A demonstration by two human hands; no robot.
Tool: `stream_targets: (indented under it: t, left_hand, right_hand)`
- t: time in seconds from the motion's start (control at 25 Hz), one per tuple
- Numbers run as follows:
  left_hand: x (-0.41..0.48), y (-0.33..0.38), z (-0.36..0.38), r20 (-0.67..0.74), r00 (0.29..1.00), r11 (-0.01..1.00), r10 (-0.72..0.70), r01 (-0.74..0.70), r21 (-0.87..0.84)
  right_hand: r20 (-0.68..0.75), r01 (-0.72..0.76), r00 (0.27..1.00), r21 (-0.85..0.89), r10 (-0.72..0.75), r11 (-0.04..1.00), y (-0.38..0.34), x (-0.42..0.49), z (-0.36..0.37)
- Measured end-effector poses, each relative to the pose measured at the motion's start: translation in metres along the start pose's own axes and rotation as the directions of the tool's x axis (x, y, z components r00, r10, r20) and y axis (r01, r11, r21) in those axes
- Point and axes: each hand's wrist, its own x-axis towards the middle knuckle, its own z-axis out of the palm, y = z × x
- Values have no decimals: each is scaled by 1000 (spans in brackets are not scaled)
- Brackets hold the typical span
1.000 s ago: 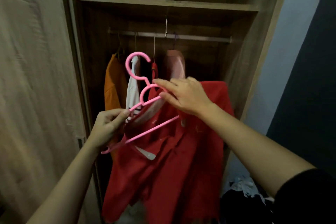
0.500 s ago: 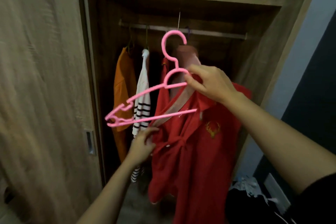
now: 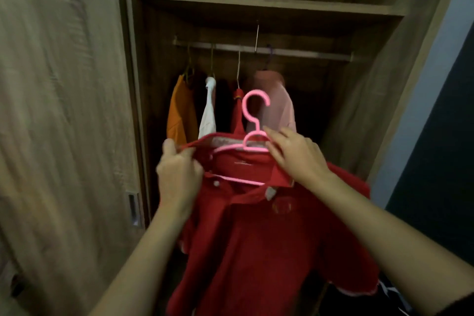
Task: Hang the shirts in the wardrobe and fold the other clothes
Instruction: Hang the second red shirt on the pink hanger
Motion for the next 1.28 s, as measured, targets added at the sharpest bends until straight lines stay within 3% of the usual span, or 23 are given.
stream_targets:
  t: [0.08,0.16,0.2,0.28,0.32,0.4,0.48,0.56,0.72,0.92,1.08,1.2,1.28]
  left_hand:
    - [-22,35,0,-2,927,925,375,-375,-60]
    - [-35,36,0,104,814,819,572,-557,-137]
    - [-26,27,-4,115,827,832,550,-529,-169]
    - [3,5,-16,32,928,927,370,-367,-77]
    - [19,-2,-23,3,944,944,330,-330,20]
    - [45,-10,-29,146,908,910,392,-407,85]
    - [57,-13,-30,273,856,895,438,-445,-39]
    - [67,-22,-33,311,852,906,420,-373,-202]
    - [82,-37,-39,300,895,875,329,-170,-453]
    - [91,-30,-42,539,714,824,447,-93,-560]
    - [94,-19,-38,611,644,841,460,-97,-532]
    - [89,-22,-41,500,706,846,501,-277,-456]
    - [89,-30,-47,386,779,827,494,-283,-486]
  right_hand:
    - [35,-232,973,218,230,948,-5,13,-4]
    - [-25,-201,974,352,224,914,3,16,-13]
    - [-80,-151,977,388,196,909,10,17,-18]
    - [-158,-52,978,446,136,893,19,20,-28]
    - [-173,-19,978,469,113,883,19,21,-31]
    - [-160,9,984,506,84,863,11,24,-35]
    - [-128,31,991,535,45,844,5,24,-35]
    - [-64,-27,995,535,72,844,6,19,-39]
    - [111,-209,976,246,187,947,31,-4,-38]
    - [150,-302,952,352,265,886,37,-20,-28]
    - [127,-318,948,350,292,881,31,-19,-30]
    - [104,-333,939,507,327,795,32,-20,-35]
    - [88,-332,933,579,348,745,37,-23,-42]
